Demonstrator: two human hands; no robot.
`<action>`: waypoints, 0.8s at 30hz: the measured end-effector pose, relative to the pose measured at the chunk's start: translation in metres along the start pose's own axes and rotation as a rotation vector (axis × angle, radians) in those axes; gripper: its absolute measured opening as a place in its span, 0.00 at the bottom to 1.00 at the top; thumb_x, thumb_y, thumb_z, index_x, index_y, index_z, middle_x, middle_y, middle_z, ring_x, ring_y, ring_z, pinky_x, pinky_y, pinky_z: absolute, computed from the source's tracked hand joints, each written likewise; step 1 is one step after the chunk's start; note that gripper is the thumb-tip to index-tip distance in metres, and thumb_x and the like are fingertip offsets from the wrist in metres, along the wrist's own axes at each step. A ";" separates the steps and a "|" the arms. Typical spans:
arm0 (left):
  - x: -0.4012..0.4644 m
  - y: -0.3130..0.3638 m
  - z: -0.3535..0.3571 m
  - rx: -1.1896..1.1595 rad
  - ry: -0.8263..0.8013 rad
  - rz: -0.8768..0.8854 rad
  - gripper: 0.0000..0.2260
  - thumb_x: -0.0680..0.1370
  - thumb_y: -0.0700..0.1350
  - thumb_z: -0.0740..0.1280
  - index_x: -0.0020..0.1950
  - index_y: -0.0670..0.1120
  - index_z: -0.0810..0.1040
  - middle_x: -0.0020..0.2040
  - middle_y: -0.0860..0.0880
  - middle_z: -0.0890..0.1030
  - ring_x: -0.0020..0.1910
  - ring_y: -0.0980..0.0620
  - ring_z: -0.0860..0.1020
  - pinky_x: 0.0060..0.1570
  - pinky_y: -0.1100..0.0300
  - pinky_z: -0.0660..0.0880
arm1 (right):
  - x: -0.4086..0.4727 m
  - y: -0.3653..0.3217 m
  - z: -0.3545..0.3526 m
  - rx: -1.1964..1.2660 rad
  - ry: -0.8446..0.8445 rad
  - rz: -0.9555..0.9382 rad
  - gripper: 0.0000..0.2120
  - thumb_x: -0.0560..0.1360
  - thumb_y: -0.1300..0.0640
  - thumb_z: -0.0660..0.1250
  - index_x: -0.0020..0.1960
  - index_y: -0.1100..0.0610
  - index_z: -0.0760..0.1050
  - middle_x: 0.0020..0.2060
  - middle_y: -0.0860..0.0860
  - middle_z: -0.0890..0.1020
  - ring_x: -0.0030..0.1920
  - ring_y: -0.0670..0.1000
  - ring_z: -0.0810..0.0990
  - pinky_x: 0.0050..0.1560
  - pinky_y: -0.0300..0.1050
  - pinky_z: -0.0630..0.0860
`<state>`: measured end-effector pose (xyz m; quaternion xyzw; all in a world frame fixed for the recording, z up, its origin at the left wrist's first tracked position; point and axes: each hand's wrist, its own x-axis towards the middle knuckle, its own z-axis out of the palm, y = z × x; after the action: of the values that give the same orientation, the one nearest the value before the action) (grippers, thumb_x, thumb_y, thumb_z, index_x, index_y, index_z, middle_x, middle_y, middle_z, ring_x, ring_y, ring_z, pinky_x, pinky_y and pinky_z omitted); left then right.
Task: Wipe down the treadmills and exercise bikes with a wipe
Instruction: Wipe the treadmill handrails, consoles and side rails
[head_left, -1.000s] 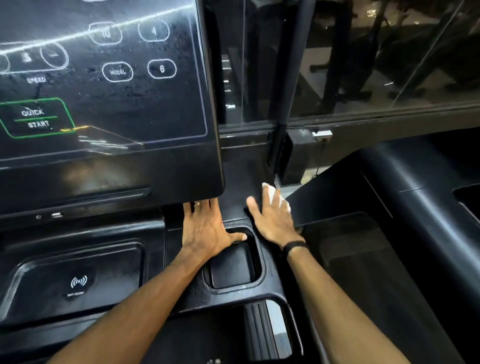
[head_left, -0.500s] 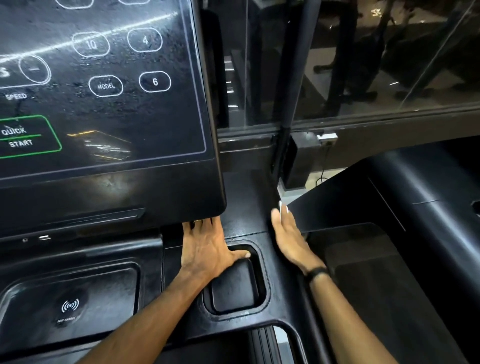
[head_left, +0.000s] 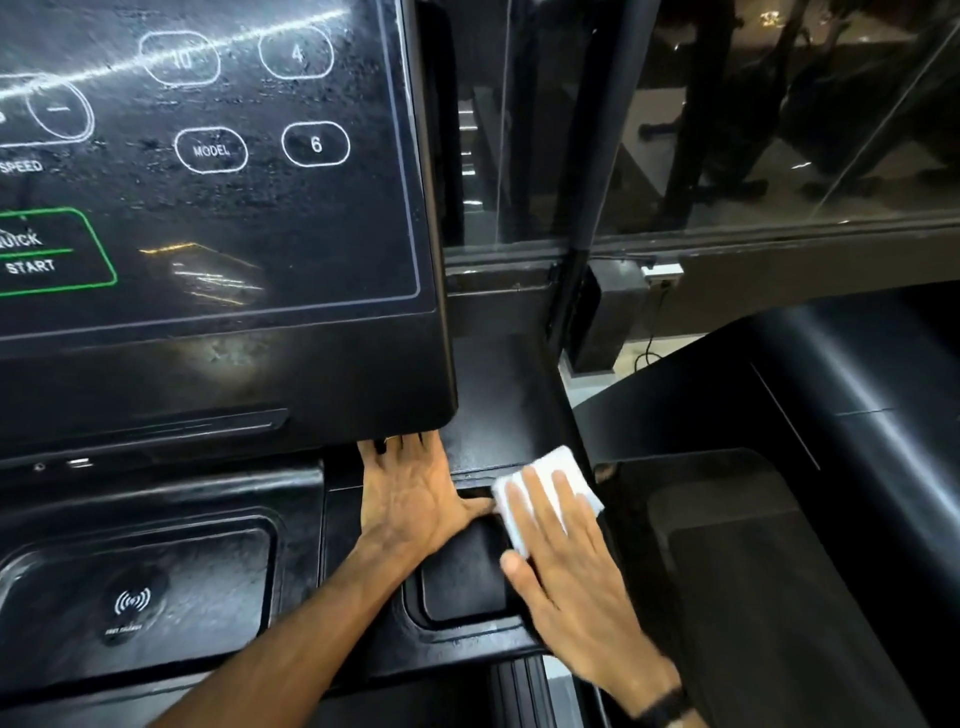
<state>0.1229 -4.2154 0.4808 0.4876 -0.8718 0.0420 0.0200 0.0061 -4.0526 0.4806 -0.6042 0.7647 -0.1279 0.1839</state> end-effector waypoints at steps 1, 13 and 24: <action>-0.001 0.000 0.000 0.001 -0.004 0.006 0.60 0.55 0.83 0.61 0.71 0.38 0.65 0.65 0.38 0.74 0.64 0.37 0.73 0.67 0.37 0.61 | 0.012 0.001 0.000 0.038 0.000 0.057 0.39 0.73 0.29 0.27 0.80 0.45 0.32 0.78 0.41 0.30 0.76 0.46 0.25 0.78 0.50 0.32; -0.002 0.001 -0.017 -0.002 -0.113 -0.058 0.60 0.56 0.83 0.60 0.76 0.43 0.59 0.72 0.44 0.68 0.72 0.42 0.64 0.71 0.35 0.53 | 0.183 -0.021 -0.012 -0.202 0.010 -0.115 0.31 0.82 0.40 0.43 0.82 0.49 0.45 0.82 0.51 0.46 0.80 0.62 0.39 0.78 0.60 0.38; -0.075 -0.024 -0.001 -0.123 0.077 -0.037 0.53 0.72 0.73 0.55 0.77 0.30 0.50 0.78 0.29 0.49 0.79 0.34 0.48 0.77 0.40 0.47 | 0.108 0.003 -0.004 -0.073 0.058 0.182 0.40 0.75 0.28 0.37 0.82 0.46 0.40 0.81 0.50 0.40 0.79 0.62 0.37 0.78 0.61 0.40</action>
<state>0.1826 -4.1642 0.4777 0.4996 -0.8621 0.0066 0.0843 -0.0199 -4.1566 0.4688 -0.5348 0.8254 -0.1001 0.1503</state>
